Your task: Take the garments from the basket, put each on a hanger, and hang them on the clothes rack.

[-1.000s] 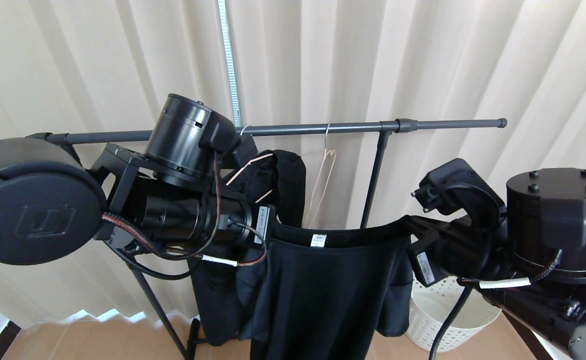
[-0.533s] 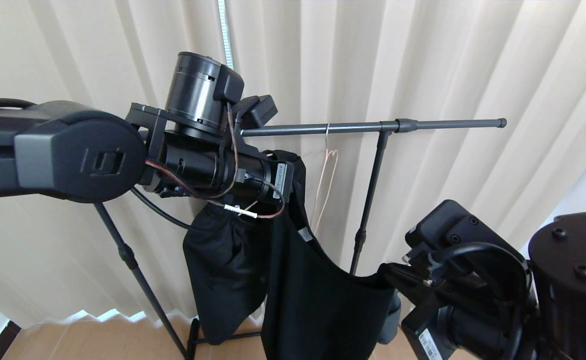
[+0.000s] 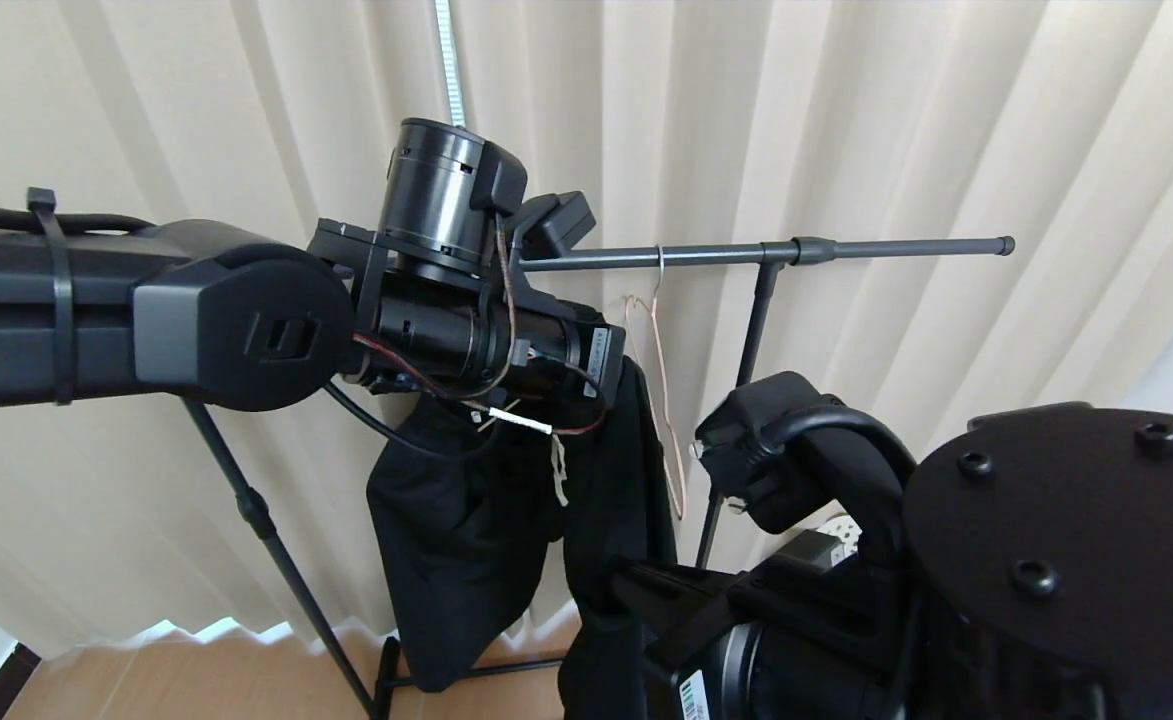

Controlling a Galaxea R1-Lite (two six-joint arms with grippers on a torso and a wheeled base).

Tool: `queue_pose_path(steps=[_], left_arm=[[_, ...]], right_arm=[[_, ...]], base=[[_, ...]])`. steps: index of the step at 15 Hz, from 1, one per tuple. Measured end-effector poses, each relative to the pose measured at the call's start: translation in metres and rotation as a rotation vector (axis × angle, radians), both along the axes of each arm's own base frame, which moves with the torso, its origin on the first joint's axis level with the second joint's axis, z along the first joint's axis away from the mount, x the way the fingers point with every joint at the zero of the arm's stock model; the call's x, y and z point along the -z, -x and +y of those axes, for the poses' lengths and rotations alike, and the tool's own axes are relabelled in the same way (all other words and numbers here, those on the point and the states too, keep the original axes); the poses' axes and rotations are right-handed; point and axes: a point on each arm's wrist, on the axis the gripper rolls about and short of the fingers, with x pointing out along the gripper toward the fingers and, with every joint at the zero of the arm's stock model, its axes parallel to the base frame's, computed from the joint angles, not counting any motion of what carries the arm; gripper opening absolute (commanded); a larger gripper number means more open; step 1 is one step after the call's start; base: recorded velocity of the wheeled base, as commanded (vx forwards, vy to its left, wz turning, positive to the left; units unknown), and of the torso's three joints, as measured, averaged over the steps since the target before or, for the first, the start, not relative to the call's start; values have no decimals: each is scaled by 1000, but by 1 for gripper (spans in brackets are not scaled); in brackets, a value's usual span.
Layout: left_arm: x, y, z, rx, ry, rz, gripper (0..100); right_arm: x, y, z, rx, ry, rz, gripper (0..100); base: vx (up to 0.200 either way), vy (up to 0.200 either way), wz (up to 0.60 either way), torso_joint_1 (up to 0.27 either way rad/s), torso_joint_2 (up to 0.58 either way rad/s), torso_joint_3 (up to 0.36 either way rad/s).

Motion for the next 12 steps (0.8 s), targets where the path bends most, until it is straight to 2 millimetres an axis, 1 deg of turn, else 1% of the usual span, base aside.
queue_pose_path(steps=[3,5,6,8,10,12], left_arm=[[-3,2,3,-7,0,-6,0],[-7,4,12,-25,-25,-23,0],[-6,6,20,-41,-74,-33,0],[-5,12,37,-53,-166,-55,0],[-1,24,50,-54,-215,-53,0],[12,42,63,-53,-260,-14,0]], right_arm=[[1,-1,-3,2,38,-7,0],[4,-4,-18,-10,187,-14,0],[4,-8,-28,2,250,-14,0],[2,-21,-46,45,327,-19,0],[1,-40,-59,140,353,-26,0],[-3,-59,-60,237,345,-70,0]], base=[[0,0,0,0,0,0],[0,0,0,0,0,0],[0,0,0,0,0,0],[0,0,0,0,0,0],[0,0,0,0,0,0],[0,0,0,0,0,0]])
